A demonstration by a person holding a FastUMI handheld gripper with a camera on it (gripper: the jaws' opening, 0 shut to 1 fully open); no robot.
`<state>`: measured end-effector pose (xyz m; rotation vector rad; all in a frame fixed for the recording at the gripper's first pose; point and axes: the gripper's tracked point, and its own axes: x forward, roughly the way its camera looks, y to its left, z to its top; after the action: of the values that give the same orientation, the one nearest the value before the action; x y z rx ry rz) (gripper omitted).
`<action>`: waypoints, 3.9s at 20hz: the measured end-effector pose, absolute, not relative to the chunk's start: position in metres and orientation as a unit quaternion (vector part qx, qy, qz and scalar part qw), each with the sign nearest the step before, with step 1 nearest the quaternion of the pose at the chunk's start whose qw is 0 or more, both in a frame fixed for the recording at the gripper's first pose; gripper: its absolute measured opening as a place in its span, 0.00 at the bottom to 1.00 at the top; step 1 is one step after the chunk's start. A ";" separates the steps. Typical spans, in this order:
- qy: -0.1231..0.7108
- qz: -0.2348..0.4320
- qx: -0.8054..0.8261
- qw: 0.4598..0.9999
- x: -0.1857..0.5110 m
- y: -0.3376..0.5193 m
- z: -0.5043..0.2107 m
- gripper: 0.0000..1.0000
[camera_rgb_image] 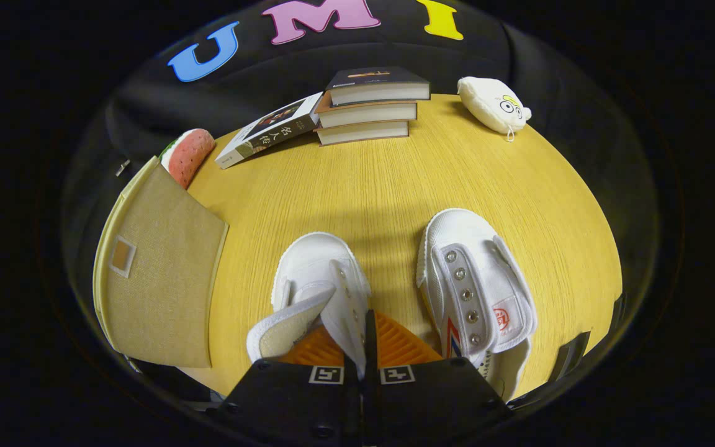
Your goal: Open the storage box then place both shoes into the box .Put the left shoe in first, then the right shoe, with the right side of both shoes facing outward in a uniform manner.
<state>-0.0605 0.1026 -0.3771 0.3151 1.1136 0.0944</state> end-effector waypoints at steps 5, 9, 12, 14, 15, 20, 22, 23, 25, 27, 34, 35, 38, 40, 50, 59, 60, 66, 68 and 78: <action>0.518 0.033 0.198 0.832 -0.048 0.108 -0.324 0.07; 0.510 0.034 0.231 0.828 -0.030 0.124 -0.266 0.07; 0.512 0.038 0.261 0.818 -0.018 0.150 -0.226 0.06; 0.518 0.045 0.277 0.808 -0.014 0.174 -0.204 0.06; 0.523 0.050 0.283 0.802 -0.013 0.187 -0.194 0.06; 0.554 0.069 0.299 0.774 -0.006 0.263 -0.172 0.06; 0.572 0.070 0.288 0.765 -0.007 0.287 -0.178 0.06; 0.580 0.070 0.284 0.760 -0.008 0.298 -0.181 0.06; 0.593 0.062 0.281 0.752 -0.010 0.319 -0.190 0.06; 0.610 0.053 0.277 0.741 -0.013 0.337 -0.202 0.07; 0.625 0.013 0.270 0.732 -0.013 0.378 -0.234 0.06; 0.626 0.007 0.276 0.729 -0.014 0.383 -0.237 0.07; 0.623 0.007 0.296 0.724 -0.016 0.399 -0.240 0.07; 0.613 0.023 0.312 0.726 -0.012 0.409 -0.239 0.08; 0.559 0.124 0.359 0.737 0.004 0.426 -0.181 0.96; 0.489 0.195 0.291 0.799 -0.014 0.334 -0.139 0.98; 0.478 0.197 0.282 0.809 -0.016 0.316 -0.136 0.98; 0.453 0.162 0.248 0.841 -0.035 0.194 -0.159 0.98; 0.453 0.136 0.217 0.854 -0.040 0.143 -0.180 0.98; 0.500 0.053 0.000 0.864 -0.103 -0.030 -0.307 0.99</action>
<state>-0.1029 -0.0295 -0.3072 0.0003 1.0475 0.1105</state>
